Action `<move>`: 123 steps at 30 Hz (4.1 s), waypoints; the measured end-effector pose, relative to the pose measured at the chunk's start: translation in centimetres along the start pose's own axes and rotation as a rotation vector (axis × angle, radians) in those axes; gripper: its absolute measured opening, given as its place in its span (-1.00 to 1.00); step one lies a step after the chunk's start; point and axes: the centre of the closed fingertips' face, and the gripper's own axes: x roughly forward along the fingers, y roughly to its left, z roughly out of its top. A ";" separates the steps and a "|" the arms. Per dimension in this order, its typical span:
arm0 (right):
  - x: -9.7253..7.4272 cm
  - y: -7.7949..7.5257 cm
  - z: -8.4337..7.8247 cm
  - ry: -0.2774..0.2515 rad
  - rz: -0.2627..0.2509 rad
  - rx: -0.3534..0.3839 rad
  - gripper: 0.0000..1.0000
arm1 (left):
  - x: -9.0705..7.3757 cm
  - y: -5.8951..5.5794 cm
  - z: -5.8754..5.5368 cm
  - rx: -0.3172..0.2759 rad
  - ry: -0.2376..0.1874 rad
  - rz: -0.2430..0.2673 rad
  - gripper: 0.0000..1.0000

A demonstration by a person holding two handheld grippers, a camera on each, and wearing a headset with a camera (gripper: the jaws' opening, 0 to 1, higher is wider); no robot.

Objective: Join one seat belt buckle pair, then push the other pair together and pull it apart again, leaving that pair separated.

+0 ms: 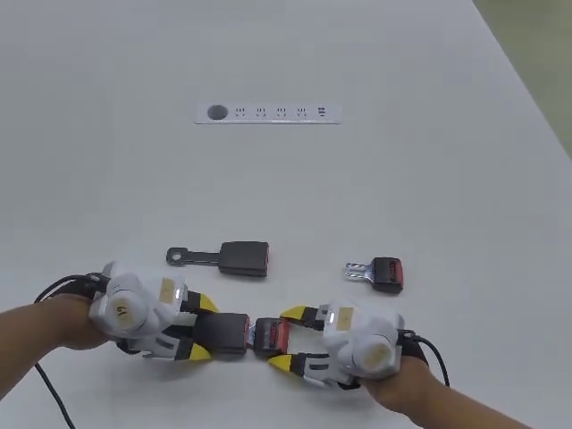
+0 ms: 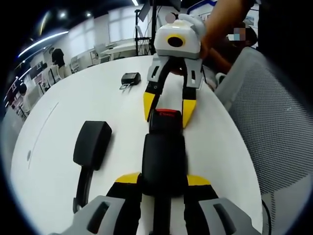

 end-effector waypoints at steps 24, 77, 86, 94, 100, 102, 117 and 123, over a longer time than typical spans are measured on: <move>-5.5 -6.2 1.9 -0.113 -0.148 0.171 0.80 | -3.7 5.0 4.7 -0.154 -0.152 0.192 0.81; -11.3 -13.3 -7.8 0.106 0.048 -0.005 -0.27 | 2.0 10.8 3.7 -0.008 -0.057 0.054 -0.29; -11.3 -13.4 -7.8 0.057 0.075 -0.006 -0.29 | 2.0 11.0 3.7 0.001 -0.049 0.039 -0.29; -10.8 -13.5 -7.4 0.033 0.084 0.000 -0.30 | 1.9 11.1 3.8 0.008 -0.046 0.030 -0.29; -9.6 -13.6 -6.4 0.009 0.087 0.008 -0.30 | 1.9 11.2 3.8 0.004 -0.039 0.030 -0.29; -8.9 -13.6 -5.9 0.002 0.094 0.008 -0.30 | 1.9 11.2 3.8 0.001 -0.039 0.031 -0.29; -4.7 -13.3 -3.0 -0.036 0.117 0.004 -0.30 | 2.0 11.2 3.9 0.014 -0.018 0.017 -0.29; -3.1 -13.0 -1.6 -0.058 0.135 0.012 -0.30 | 2.0 11.2 3.9 0.010 -0.012 0.017 -0.30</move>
